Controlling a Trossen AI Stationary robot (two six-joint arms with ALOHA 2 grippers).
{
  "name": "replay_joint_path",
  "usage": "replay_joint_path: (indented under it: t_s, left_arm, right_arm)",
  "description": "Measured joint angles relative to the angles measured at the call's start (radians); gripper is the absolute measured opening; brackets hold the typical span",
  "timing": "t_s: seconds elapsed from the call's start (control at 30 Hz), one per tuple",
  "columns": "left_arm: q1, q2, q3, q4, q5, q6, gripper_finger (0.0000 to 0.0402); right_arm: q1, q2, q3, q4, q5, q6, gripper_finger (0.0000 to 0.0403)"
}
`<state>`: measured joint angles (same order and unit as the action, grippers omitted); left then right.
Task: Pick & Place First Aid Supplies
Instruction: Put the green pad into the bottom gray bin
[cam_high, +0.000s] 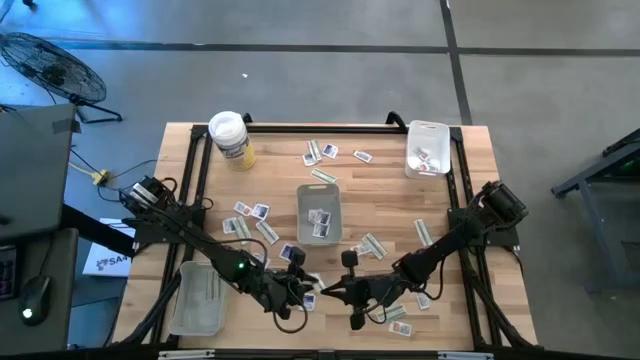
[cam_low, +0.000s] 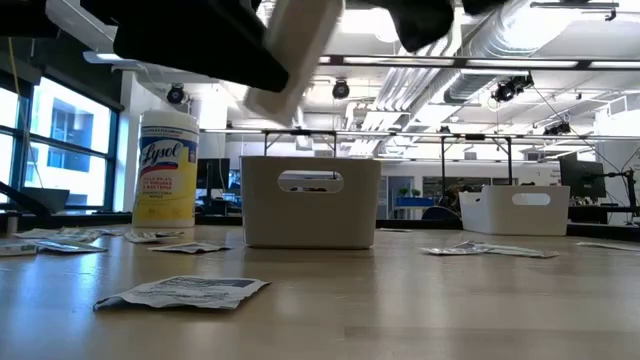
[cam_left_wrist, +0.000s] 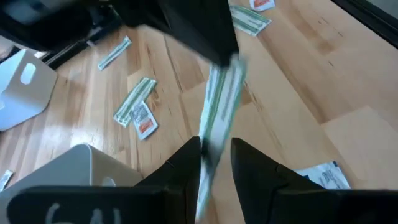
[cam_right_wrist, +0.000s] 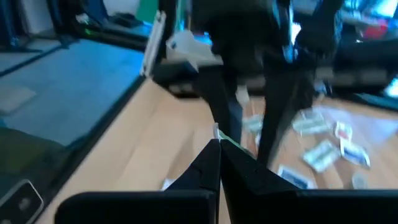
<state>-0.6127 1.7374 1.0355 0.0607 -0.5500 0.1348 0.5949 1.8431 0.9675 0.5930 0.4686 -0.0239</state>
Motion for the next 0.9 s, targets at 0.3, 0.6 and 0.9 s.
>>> replay_joint_path:
  t_s: [0.3,0.6,0.9]
  left_arm:
    - [0.019,0.000,0.000,-0.001,-0.004,0.016,0.0060]
    - [0.002,0.000,0.010,-0.032,-0.047,0.038,0.0004]
    - [-0.092,0.000,0.204,-0.472,-0.117,-0.053,0.0001]
  right_arm:
    - [0.001,0.000,0.000,0.032,-0.040,-0.032,0.0001]
    - [0.001,0.000,0.000,0.020,0.024,-0.035,0.0004]
    - [0.056,-0.015,0.000,0.101,0.135,-0.165,0.0077]
